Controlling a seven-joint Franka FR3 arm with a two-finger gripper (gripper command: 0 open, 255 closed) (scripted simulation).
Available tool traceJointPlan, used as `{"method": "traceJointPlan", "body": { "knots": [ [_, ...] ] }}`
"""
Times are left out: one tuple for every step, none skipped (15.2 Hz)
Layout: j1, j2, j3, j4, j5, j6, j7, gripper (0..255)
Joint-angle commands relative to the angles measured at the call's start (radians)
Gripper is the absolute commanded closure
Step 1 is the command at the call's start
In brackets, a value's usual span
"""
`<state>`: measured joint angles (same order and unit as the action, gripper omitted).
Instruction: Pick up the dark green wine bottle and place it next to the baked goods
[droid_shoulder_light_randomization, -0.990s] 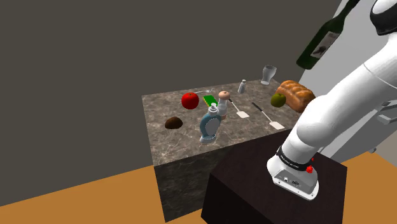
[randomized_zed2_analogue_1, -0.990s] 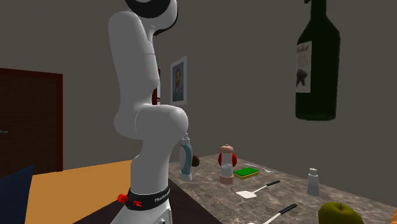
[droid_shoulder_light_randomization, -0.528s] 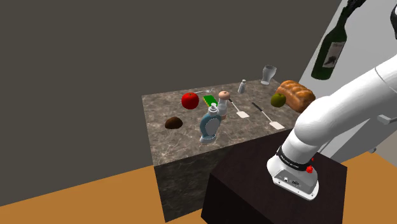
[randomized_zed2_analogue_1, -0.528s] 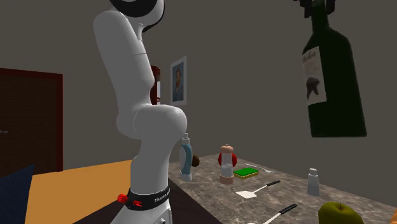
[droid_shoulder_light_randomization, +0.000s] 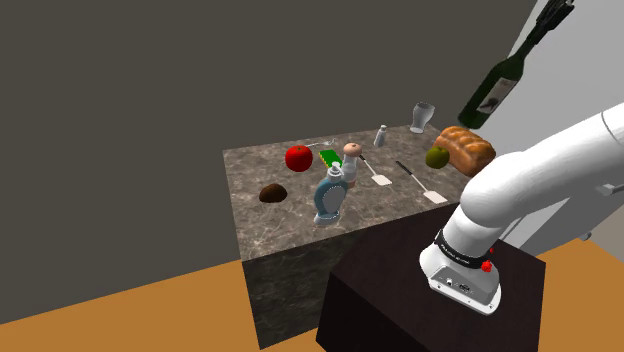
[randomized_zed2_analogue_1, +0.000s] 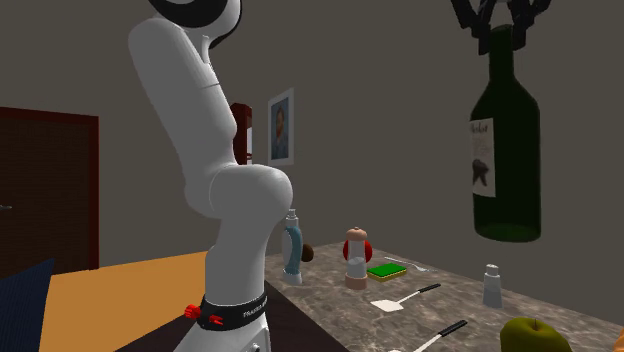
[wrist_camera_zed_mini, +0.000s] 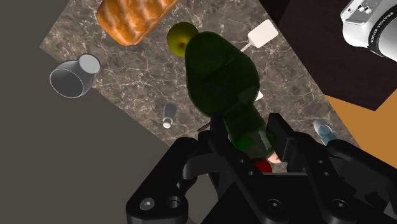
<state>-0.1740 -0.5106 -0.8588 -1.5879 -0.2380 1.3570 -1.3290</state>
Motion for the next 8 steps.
{"method": "traceJointPlan", "body": {
  "knots": [
    [-0.014,-0.023,0.012,-0.048,-0.012,0.027,0.007,255],
    [-0.019,-0.032,0.016,-0.069,-0.016,0.040,0.010,255],
    [-0.024,-0.041,0.019,-0.090,-0.021,0.053,0.012,255],
    [-0.029,-0.049,0.021,-0.110,-0.025,0.066,0.015,255],
    [-0.033,-0.057,0.023,-0.130,-0.029,0.078,0.017,255],
    [-0.037,-0.065,0.025,-0.149,-0.033,0.091,0.019,255],
    [-0.042,-0.072,0.026,-0.169,-0.037,0.103,0.021,255],
    [-0.046,-0.079,0.027,-0.187,-0.041,0.116,0.023,255]
  ]
}}
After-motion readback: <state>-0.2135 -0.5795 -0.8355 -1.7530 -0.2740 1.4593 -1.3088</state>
